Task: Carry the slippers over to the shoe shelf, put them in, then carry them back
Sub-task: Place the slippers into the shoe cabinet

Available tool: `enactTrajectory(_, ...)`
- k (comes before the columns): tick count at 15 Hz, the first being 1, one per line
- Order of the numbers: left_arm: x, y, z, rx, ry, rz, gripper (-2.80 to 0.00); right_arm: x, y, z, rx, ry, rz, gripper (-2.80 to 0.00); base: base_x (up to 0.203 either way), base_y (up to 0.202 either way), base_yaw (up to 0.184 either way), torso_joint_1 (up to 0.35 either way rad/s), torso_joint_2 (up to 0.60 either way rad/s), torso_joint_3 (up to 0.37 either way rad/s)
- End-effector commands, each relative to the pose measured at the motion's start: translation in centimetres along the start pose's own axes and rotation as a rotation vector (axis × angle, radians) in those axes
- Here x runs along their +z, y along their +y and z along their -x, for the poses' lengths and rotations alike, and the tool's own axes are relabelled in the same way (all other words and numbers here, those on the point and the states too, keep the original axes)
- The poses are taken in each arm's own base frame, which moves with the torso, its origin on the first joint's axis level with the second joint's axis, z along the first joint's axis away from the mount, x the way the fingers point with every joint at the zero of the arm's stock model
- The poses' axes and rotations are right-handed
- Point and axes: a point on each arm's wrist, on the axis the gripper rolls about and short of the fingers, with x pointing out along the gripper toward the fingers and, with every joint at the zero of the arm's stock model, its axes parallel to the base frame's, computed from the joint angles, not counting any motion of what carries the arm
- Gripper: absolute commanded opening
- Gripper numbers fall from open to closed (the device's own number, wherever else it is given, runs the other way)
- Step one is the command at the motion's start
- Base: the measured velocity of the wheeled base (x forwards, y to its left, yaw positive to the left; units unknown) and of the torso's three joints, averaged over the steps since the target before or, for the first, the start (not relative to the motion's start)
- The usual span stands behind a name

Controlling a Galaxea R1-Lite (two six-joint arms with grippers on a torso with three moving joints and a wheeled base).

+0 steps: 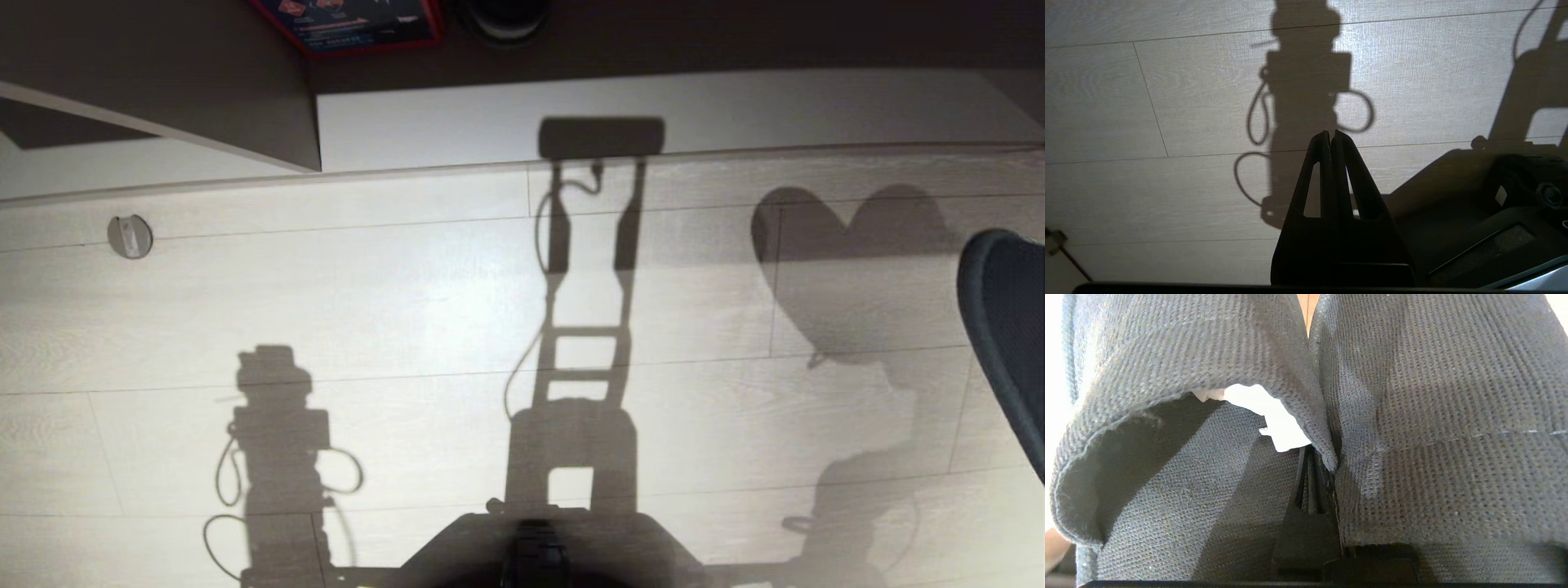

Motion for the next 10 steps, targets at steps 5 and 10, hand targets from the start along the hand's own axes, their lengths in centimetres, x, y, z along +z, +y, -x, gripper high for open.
enactTrajectory(5, 0.0, 0.0, 0.0, 0.001, 0.001, 0.001, -2.8, -3.4, 0.0, -9.0, -0.032, -0.017, -0.004, -2.8, 0.0, 0.0, 0.0, 0.0, 0.0, 0.0)
enactTrajectory(10, 0.0, 0.0, 0.0, 0.001, 0.0, 0.0, -2.8, -5.9, -0.3, -13.0, -0.076, -0.091, -0.003, -2.8, 0.0, 0.0, 0.0, 0.0, 0.0, 0.0)
